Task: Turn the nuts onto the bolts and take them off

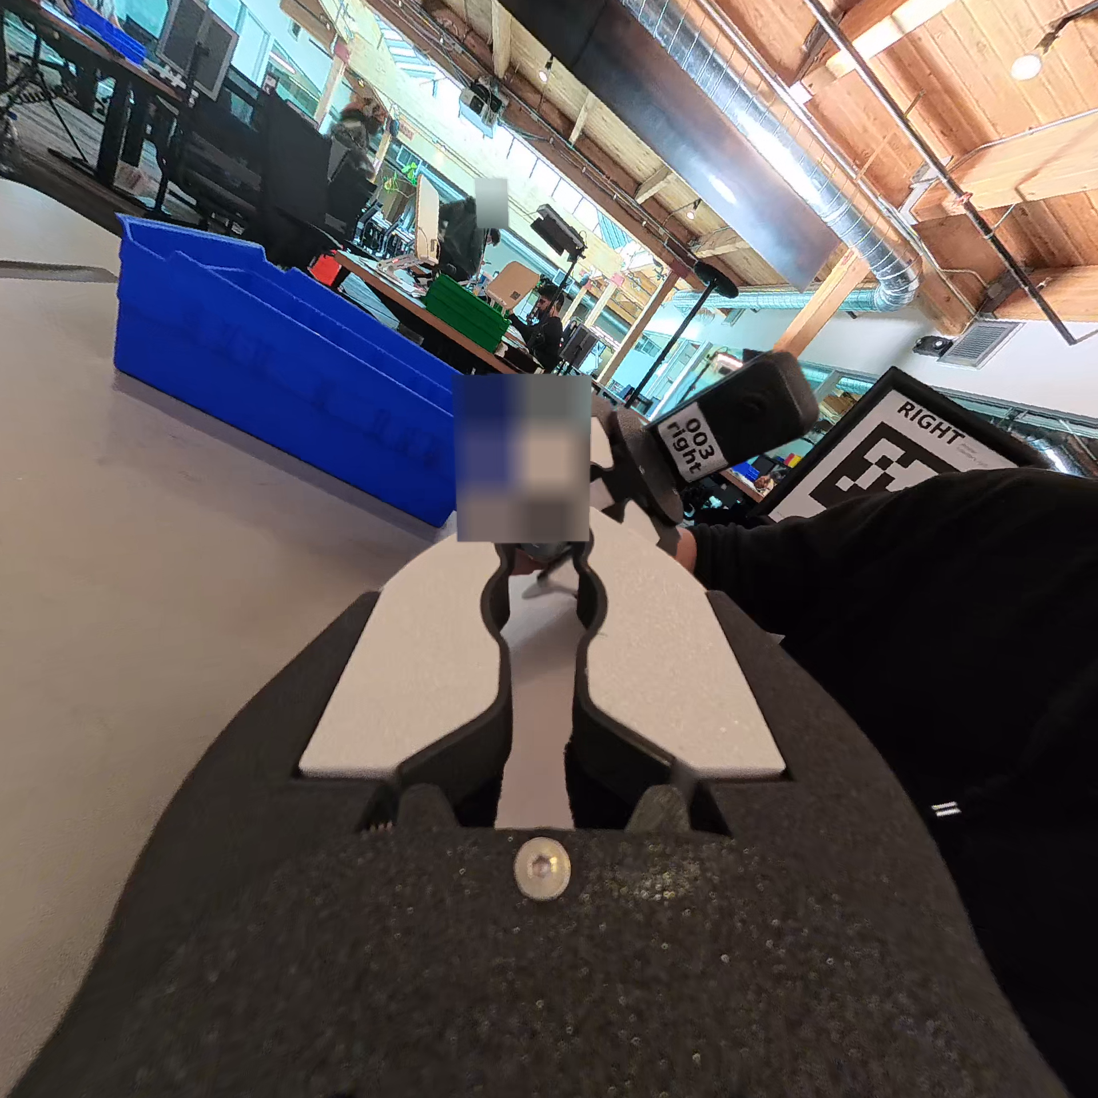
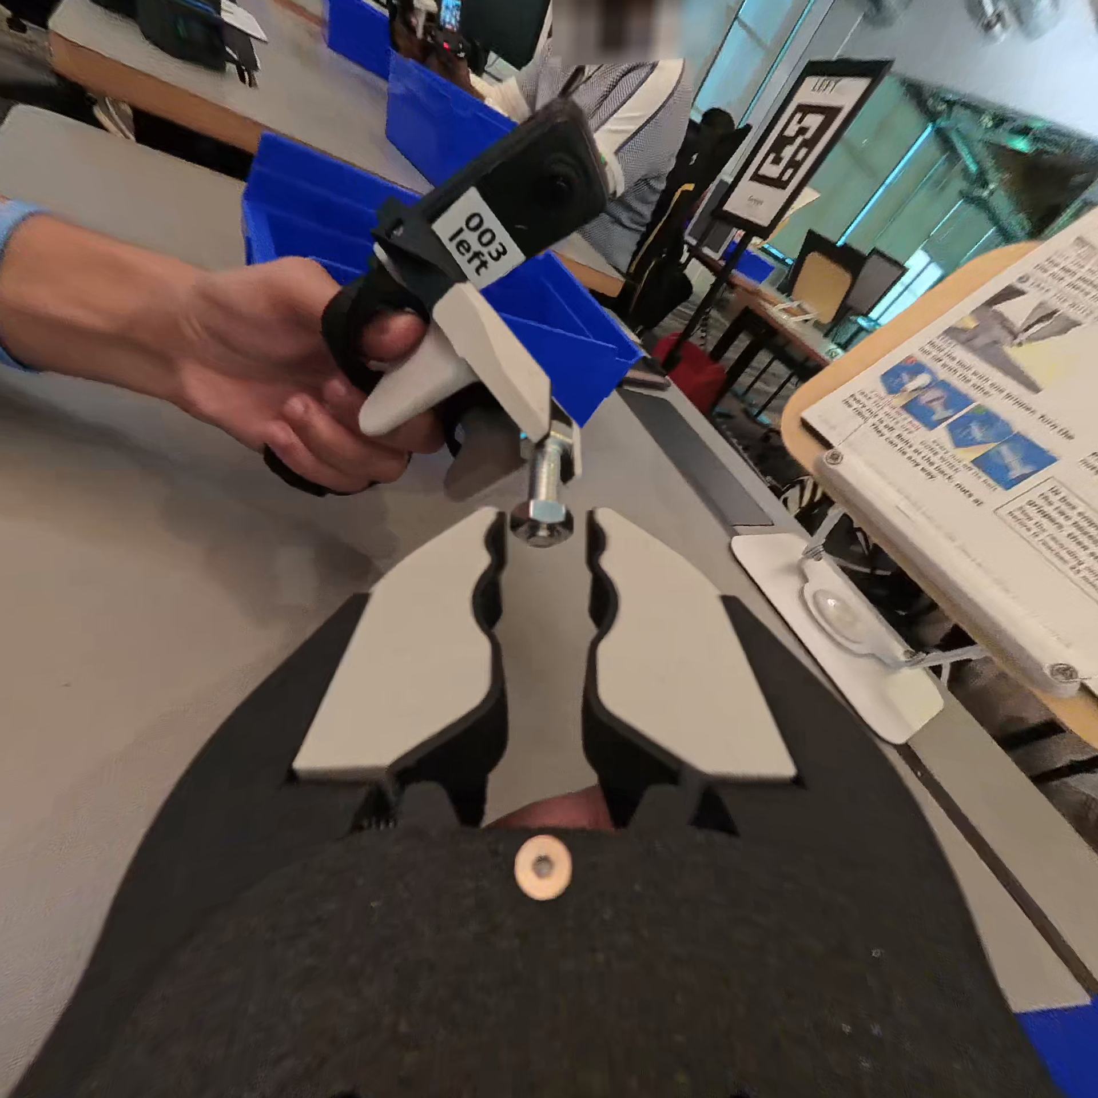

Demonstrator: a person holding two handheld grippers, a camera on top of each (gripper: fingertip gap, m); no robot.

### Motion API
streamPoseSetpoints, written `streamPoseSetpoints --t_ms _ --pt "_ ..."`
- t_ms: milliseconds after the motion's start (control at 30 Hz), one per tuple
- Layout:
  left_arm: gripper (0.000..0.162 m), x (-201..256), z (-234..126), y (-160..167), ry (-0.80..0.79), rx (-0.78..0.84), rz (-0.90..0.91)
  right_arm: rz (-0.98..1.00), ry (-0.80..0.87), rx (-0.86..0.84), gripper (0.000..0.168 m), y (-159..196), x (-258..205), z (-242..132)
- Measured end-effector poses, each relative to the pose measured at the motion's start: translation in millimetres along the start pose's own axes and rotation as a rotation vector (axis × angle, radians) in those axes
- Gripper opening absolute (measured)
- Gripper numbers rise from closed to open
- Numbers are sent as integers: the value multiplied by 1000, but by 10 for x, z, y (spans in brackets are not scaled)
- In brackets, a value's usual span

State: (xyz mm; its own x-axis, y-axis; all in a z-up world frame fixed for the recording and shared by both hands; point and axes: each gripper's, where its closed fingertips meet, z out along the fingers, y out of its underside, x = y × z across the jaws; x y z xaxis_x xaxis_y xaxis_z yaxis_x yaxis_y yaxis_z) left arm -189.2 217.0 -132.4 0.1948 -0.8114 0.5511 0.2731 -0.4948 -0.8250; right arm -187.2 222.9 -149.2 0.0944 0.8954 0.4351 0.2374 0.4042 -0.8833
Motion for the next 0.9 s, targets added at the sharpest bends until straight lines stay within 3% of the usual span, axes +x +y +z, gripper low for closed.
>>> streamPoseSetpoints --t_ms 67,133,267,333,400,467,533,667,733,800,900 --pt "17 -1 11 4 2 4 -6 57 -23 7 19 -9 -6 -6" --pt "17 18 6 -4 10 4 -3 340 -172 30 19 -40 -39 -10" --pt "17 71 11 -58 5 24 27 1399 -674 197 18 -238 71 -66" --pt "17 53 18 -72 -16 28 38 1719 -851 264 19 -237 92 -79" --pt "17 25 -15 -62 -16 32 24 1691 -796 280 19 -208 55 -41" --pt "17 -10 -51 -79 -22 53 11 1488 -696 271 33 -233 36 -20" --pt "17 -15 -72 -111 -13 69 -1 1200 -534 169 50 -150 -2 35" --pt "17 -14 -55 -67 -17 42 5 397 -119 -24 49 83 75 43" --pt "17 -12 -28 -46 -11 33 -2 113 35 -42 41 48 135 10" --pt "17 -17 -2 -25 -11 26 -9 44 59 -19 18 -30 105 -13" --pt "17 -41 -9 1 -22 15 -7 230 -41 -37 18 11 69 6"
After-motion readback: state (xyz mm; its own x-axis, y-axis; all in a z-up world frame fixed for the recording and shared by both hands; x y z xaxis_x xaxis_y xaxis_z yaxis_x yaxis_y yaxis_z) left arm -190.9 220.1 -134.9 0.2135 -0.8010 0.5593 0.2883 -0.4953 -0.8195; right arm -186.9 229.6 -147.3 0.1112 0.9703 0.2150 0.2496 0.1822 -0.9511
